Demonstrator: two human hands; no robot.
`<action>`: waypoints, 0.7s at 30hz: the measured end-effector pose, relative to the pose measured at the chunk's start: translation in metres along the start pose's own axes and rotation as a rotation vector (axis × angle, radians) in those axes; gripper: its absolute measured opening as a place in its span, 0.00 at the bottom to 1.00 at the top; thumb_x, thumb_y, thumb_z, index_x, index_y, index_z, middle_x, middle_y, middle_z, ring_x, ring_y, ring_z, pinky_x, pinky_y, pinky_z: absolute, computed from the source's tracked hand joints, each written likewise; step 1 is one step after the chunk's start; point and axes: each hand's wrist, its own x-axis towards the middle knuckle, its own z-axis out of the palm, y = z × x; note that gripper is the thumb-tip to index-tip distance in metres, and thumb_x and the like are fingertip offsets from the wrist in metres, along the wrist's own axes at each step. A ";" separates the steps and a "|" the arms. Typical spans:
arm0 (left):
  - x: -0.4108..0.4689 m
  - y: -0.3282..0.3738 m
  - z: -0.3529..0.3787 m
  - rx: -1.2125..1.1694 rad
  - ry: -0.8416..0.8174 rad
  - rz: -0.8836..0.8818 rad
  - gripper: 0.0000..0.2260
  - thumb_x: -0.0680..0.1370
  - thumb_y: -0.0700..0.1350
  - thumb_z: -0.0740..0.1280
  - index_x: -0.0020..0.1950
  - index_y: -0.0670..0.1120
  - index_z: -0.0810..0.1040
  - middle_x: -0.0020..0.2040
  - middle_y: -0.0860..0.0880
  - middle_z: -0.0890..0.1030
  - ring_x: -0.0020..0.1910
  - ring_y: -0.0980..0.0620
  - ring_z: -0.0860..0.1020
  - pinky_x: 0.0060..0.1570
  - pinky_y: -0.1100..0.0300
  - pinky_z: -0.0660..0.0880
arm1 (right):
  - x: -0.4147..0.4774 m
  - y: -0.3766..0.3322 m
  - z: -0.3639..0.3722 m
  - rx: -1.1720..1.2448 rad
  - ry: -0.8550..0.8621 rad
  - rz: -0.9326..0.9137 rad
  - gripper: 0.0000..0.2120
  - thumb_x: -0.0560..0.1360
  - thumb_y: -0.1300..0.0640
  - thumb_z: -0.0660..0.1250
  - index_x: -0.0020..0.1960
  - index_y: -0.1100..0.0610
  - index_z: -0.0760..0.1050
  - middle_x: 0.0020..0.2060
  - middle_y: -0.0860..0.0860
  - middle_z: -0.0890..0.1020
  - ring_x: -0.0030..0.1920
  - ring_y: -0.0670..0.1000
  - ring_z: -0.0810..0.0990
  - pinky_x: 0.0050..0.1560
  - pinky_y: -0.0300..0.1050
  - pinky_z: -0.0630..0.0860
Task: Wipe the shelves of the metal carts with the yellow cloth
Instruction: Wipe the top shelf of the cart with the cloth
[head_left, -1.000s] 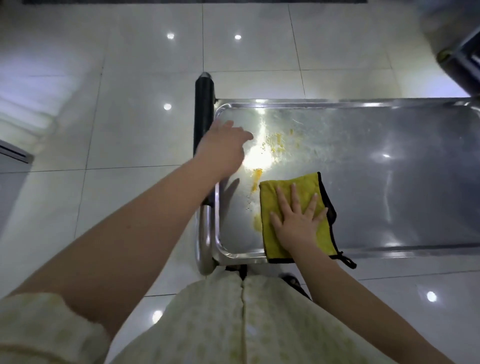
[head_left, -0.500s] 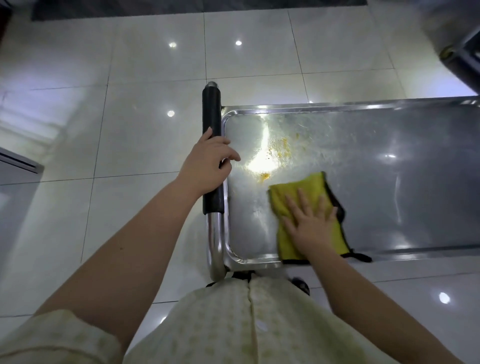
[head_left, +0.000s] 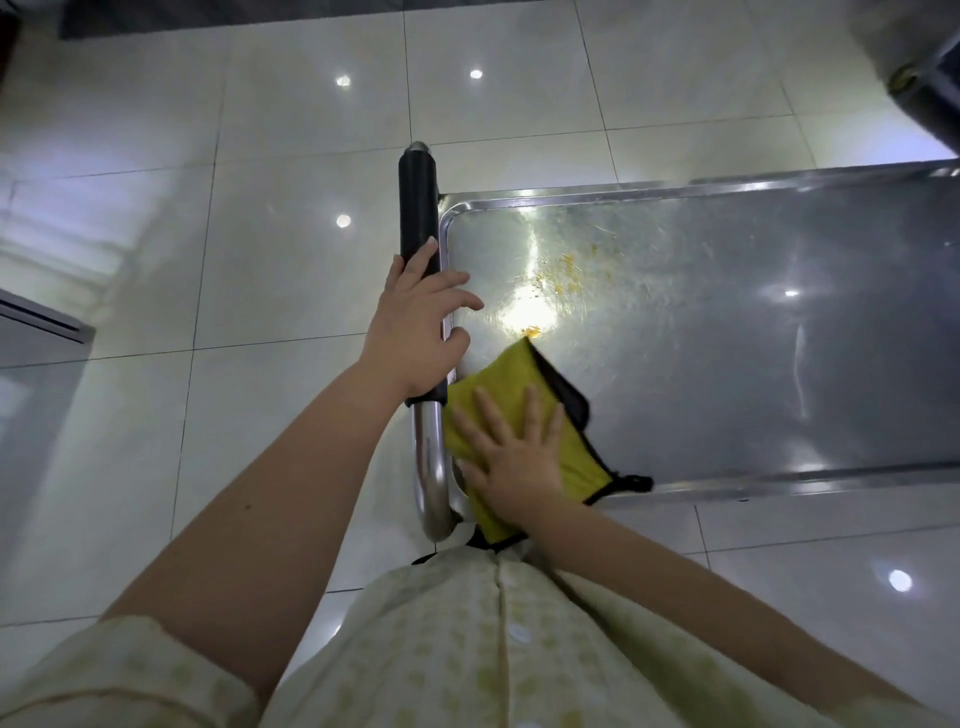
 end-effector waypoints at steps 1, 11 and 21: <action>-0.001 -0.002 0.000 -0.019 0.004 0.002 0.15 0.72 0.40 0.67 0.57 0.49 0.82 0.67 0.50 0.75 0.78 0.46 0.53 0.76 0.47 0.41 | 0.000 -0.011 0.002 -0.011 -0.005 -0.058 0.27 0.76 0.31 0.33 0.70 0.33 0.24 0.76 0.42 0.34 0.71 0.70 0.27 0.63 0.76 0.29; 0.003 -0.002 0.001 0.015 -0.031 0.010 0.15 0.75 0.42 0.65 0.60 0.51 0.81 0.72 0.50 0.71 0.78 0.49 0.49 0.75 0.51 0.37 | -0.042 0.201 -0.032 0.207 0.118 0.677 0.27 0.79 0.35 0.43 0.74 0.31 0.36 0.77 0.38 0.39 0.77 0.63 0.38 0.69 0.74 0.37; 0.011 0.000 0.008 0.269 -0.113 -0.046 0.23 0.77 0.57 0.64 0.72 0.57 0.69 0.80 0.49 0.51 0.77 0.46 0.36 0.72 0.52 0.34 | 0.028 0.074 -0.038 0.174 0.021 0.328 0.26 0.78 0.33 0.37 0.68 0.30 0.24 0.73 0.40 0.30 0.72 0.70 0.30 0.64 0.73 0.26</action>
